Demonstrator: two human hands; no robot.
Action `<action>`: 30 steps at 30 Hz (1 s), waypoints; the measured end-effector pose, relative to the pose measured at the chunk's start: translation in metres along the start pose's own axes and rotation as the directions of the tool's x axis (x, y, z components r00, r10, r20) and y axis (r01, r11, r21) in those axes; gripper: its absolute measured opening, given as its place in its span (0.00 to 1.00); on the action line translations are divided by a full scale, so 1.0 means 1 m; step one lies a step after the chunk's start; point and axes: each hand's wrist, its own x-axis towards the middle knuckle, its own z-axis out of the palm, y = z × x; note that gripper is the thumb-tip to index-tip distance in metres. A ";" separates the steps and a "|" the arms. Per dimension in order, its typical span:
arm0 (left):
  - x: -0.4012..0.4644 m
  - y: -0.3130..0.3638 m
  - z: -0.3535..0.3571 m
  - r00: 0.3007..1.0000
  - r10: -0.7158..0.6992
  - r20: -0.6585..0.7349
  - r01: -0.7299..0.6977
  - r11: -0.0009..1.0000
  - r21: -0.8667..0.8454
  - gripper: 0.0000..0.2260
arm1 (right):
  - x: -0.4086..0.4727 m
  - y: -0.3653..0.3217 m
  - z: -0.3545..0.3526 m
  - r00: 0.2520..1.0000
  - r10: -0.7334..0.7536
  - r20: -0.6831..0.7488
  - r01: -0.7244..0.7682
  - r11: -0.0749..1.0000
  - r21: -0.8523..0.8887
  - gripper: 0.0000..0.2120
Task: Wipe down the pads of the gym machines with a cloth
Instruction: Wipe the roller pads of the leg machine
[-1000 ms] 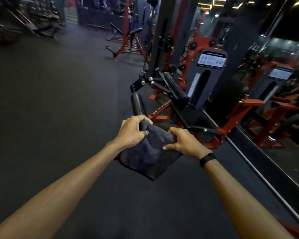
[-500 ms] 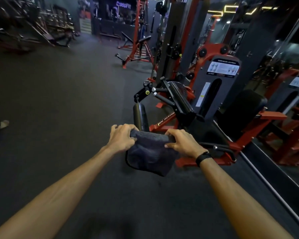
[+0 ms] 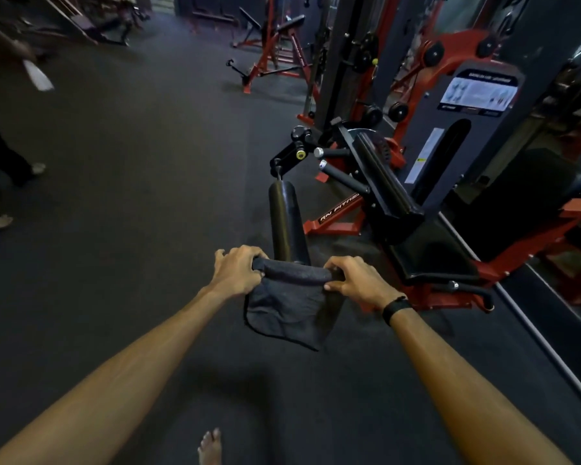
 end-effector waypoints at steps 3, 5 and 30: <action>0.046 -0.015 -0.001 1.000 0.016 0.018 -0.016 0.999 -0.027 0.12 | 0.043 0.001 0.004 0.999 0.044 0.007 -0.044 0.999 -0.004 0.14; 0.074 -0.025 -0.004 0.998 0.009 0.057 -0.008 1.000 -0.024 0.13 | 0.074 0.001 0.004 0.996 0.079 0.030 -0.078 0.997 -0.009 0.14; 0.238 -0.112 -0.180 0.941 -0.176 -0.288 0.184 0.983 -0.001 0.13 | 0.346 -0.128 -0.069 0.972 -0.214 -0.099 0.209 0.976 -0.055 0.16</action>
